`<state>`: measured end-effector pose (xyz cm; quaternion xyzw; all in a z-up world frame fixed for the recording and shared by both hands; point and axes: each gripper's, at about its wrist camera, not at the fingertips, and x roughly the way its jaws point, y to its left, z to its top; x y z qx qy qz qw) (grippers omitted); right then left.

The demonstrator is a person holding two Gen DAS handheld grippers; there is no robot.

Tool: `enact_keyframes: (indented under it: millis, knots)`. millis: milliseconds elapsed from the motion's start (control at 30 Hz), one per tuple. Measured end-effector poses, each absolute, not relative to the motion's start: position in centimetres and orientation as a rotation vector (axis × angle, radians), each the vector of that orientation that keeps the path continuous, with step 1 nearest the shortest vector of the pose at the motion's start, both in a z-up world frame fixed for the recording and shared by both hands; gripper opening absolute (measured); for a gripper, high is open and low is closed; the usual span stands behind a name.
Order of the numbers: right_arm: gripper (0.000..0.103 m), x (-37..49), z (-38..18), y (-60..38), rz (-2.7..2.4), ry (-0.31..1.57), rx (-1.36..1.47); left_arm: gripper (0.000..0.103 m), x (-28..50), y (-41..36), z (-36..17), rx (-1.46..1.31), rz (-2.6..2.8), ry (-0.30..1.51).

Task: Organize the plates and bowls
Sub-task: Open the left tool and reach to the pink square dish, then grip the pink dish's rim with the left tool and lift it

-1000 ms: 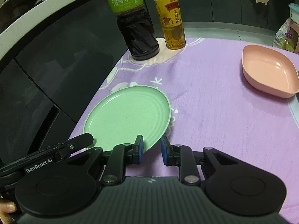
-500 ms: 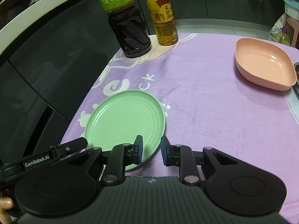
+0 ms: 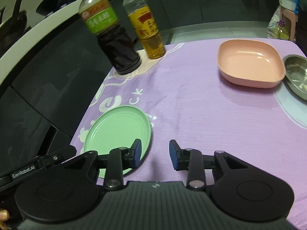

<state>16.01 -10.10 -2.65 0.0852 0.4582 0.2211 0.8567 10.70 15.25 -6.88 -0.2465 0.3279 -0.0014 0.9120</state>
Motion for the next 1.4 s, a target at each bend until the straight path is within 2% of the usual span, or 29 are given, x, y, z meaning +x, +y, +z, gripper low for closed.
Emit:
enact_keyframes:
  millis: [633, 767, 1100, 1400]
  knots:
    - [0.029, 16.4, -1.4, -21.2, 0.324, 0.839, 0.381, 0.028, 14.8, 4.9, -2.7, -0.409, -0.11, 0.715]
    - [0.031, 16.9, -1.0, -24.0, 0.259, 0.808, 0.448, 0.034, 17.6, 2.1, -2.2, -0.4, -0.141, 0.731]
    - [0.031, 21.1, -1.7, -26.3, 0.168, 0.802, 0.537, 0.034, 26.3, -3.1, -4.6, -0.418, -0.113, 0.798]
    - [0.031, 23.9, -3.9, -26.4, 0.121, 0.819, 0.587, 0.034, 29.5, -4.5, -6.9, -0.385, -0.082, 0.819]
